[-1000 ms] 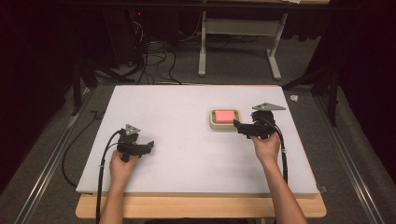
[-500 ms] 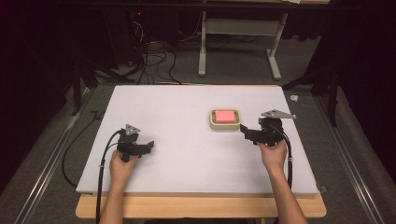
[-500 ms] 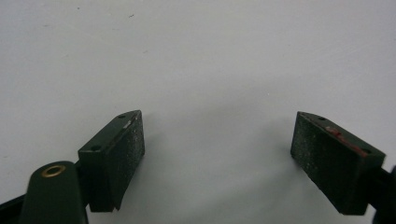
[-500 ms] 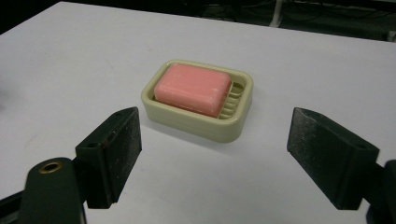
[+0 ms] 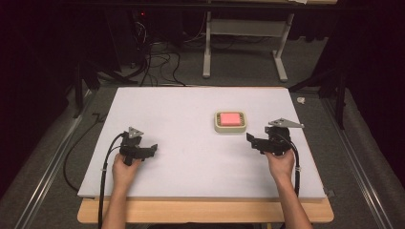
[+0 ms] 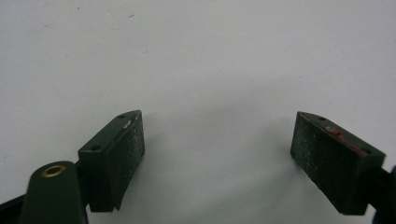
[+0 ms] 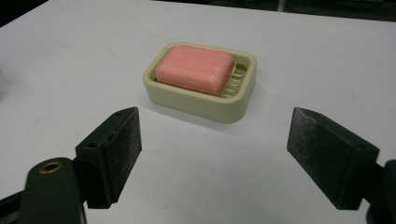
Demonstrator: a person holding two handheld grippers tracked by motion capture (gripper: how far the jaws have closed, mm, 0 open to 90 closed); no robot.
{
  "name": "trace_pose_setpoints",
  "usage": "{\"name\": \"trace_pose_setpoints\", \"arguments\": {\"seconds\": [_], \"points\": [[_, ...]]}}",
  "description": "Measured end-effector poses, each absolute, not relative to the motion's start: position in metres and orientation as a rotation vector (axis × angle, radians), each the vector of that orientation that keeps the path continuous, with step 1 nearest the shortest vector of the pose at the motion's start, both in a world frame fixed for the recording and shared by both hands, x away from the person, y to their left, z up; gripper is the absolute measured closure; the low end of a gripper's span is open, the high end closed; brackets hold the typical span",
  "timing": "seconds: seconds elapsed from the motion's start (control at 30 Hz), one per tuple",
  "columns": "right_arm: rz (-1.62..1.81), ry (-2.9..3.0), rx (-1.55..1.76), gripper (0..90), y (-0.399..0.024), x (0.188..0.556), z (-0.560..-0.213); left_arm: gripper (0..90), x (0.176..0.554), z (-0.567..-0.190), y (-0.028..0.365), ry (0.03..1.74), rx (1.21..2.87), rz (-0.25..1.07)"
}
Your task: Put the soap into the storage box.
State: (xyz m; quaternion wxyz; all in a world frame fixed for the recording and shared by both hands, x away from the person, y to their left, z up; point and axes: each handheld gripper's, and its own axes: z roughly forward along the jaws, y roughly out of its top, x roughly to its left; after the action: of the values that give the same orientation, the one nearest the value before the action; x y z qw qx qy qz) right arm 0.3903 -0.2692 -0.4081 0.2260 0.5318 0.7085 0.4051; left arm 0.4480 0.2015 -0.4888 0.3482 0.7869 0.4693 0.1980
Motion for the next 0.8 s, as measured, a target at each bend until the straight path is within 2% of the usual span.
{"name": "trace_pose_setpoints", "arguments": {"seconds": [0.8], "points": [[1.080,1.988,1.501,18.5,-0.270,0.382,-0.432,17.9,0.448,-0.489,0.201,1.217,2.040,0.514]]}}
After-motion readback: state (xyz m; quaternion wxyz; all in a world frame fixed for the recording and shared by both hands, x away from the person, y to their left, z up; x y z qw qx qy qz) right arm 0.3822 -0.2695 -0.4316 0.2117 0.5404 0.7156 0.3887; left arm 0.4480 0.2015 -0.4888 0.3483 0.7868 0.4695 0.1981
